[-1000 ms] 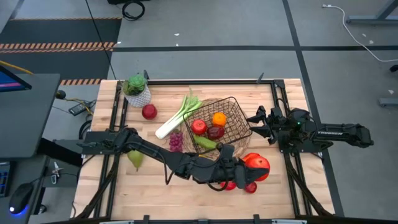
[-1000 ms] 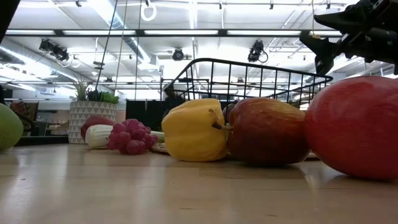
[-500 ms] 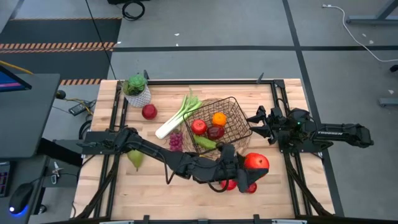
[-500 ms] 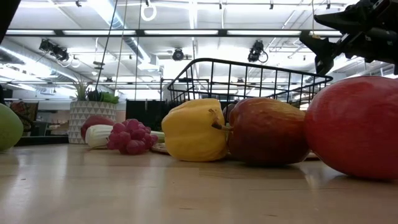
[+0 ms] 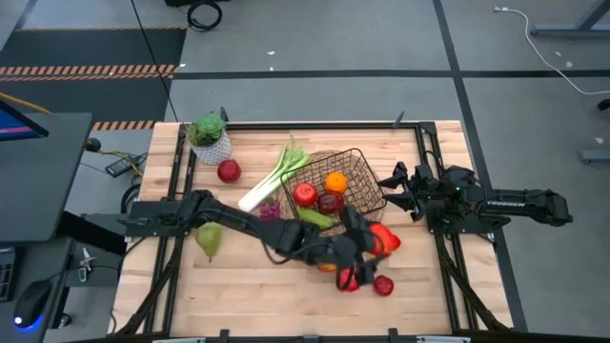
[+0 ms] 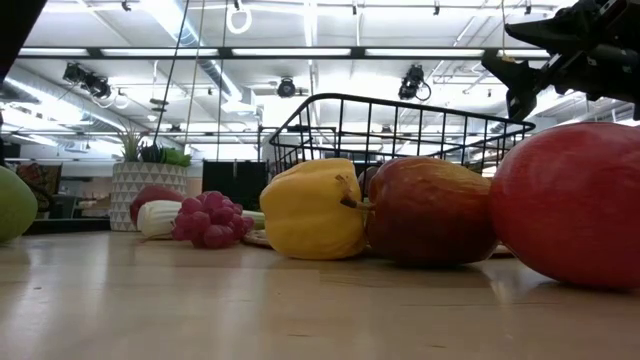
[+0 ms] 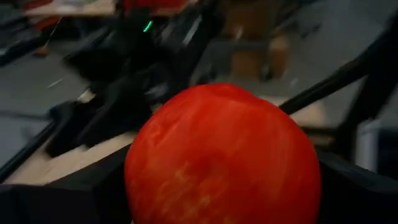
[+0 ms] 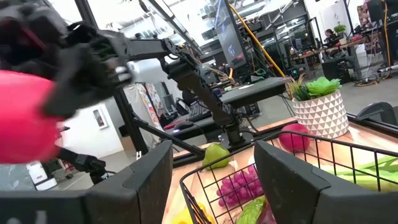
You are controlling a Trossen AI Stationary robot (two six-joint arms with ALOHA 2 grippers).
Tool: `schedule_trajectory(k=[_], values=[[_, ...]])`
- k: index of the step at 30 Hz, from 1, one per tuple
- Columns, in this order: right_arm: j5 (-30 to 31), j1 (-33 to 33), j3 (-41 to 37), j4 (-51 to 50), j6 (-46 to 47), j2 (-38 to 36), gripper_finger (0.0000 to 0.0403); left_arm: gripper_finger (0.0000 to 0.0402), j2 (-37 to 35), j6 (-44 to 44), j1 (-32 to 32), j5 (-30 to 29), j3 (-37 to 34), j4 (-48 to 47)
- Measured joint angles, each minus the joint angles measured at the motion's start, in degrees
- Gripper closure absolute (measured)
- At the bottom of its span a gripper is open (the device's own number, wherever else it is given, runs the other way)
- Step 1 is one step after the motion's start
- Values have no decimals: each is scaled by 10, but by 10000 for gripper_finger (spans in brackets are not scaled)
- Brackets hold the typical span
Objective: Build produce basket
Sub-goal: Put the red apple into the black wire basket
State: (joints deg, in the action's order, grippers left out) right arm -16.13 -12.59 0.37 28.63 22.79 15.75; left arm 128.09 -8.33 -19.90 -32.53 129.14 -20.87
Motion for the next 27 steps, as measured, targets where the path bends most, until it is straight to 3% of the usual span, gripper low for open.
schedule_trajectory(k=[11,27], values=[[0,0,0,0,0,0,172,49,0,-151,79,0,0,-280],[0,0,0,0,0,0,172,49,0,-309,175,-7,-78,-348]])
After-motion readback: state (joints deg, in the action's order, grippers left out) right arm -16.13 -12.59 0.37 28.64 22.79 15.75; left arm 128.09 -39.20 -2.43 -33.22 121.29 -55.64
